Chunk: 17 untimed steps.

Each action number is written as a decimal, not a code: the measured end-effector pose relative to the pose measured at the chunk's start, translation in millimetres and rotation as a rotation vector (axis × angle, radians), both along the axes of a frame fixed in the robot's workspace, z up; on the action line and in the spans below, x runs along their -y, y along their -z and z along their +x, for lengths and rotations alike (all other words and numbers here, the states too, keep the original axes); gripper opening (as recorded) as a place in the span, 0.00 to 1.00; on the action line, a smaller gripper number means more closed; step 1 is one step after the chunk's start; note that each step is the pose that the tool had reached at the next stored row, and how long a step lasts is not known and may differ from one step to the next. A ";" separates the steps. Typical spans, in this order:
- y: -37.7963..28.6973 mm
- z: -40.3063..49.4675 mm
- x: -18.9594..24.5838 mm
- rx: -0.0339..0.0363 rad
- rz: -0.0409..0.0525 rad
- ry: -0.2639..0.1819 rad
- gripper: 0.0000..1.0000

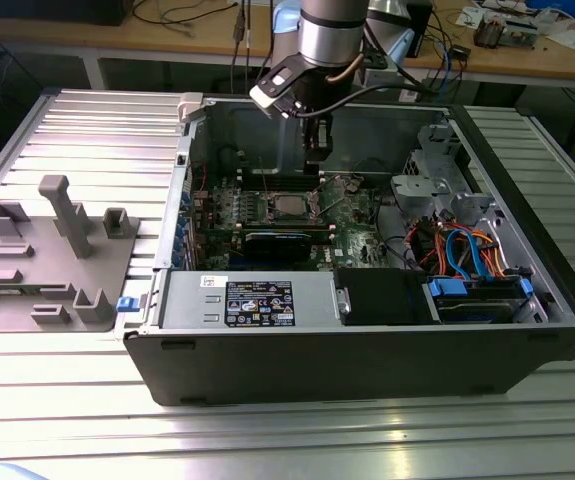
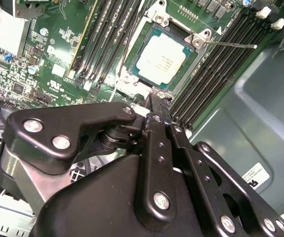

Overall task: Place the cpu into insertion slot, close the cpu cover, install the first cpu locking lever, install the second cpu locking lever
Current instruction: 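Close the cpu cover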

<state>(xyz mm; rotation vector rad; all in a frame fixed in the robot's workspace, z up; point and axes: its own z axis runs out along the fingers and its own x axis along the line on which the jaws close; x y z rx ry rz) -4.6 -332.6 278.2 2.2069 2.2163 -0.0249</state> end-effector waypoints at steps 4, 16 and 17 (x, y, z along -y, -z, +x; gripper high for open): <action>0.0 3.2 0.0 0.0000 0.0000 0.000 0.11; 0.0 9.7 0.0 0.0000 0.0000 0.000 0.11; 0.0 10.0 0.0 0.0000 0.0001 0.000 0.11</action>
